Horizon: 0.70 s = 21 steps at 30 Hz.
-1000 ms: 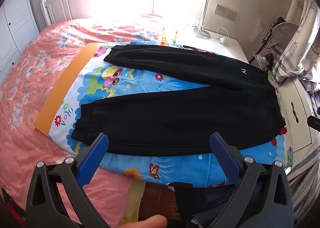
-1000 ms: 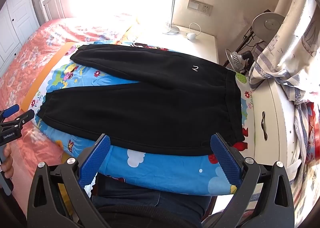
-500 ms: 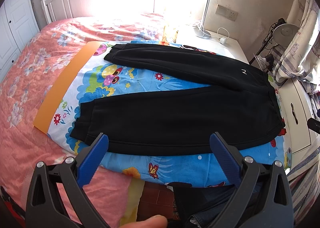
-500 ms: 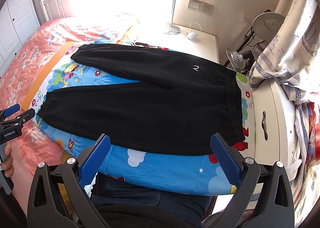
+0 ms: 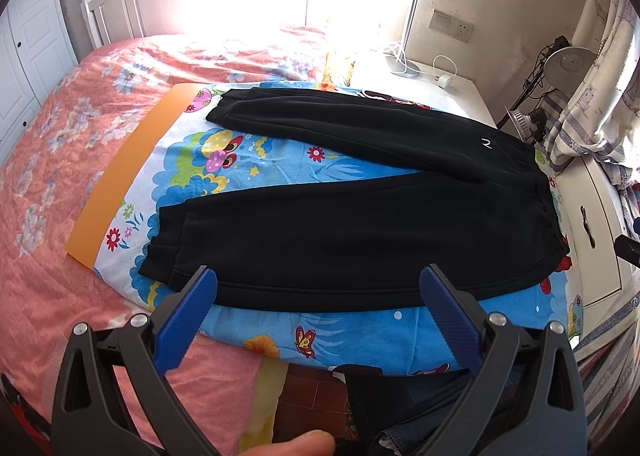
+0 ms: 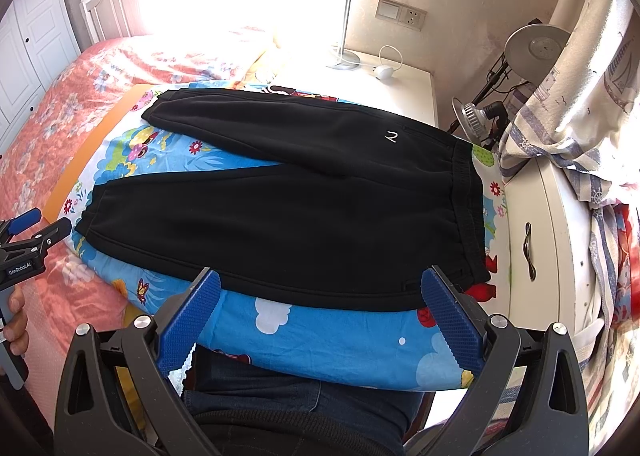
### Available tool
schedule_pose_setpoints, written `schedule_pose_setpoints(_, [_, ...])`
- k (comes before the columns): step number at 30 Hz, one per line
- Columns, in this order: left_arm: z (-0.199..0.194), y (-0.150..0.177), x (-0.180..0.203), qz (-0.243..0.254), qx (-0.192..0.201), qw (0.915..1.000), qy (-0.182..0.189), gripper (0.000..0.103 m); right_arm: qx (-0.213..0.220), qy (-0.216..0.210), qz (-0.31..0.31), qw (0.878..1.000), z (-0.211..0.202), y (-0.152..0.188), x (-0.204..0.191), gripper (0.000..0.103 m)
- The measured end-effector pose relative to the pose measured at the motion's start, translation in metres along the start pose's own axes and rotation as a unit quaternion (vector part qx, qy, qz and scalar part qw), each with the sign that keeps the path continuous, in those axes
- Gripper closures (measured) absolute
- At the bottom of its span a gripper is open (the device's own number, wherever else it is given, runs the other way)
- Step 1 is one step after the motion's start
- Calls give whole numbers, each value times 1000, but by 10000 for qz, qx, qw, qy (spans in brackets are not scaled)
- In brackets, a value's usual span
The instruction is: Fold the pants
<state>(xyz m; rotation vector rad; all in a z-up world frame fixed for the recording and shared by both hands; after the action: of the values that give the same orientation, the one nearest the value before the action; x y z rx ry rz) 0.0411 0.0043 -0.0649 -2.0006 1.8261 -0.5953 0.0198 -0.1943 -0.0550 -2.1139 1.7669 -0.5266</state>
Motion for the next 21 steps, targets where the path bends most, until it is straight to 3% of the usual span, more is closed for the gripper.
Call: schedule_pose_setpoints(21, [0, 0, 1, 10, 9, 10000, 8, 2, -6, -20, 6, 10000, -1, 0, -1, 6])
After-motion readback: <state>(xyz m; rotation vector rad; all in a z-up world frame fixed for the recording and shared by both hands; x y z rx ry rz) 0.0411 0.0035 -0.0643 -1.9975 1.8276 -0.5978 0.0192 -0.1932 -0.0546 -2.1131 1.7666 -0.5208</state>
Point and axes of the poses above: each gripper's, at about its wrist camera, not at the fingertips, and z roughly the way its jaws point, x to its right, y to its underside, the point moved 7 cm from there along z, roughly the way its jaws point
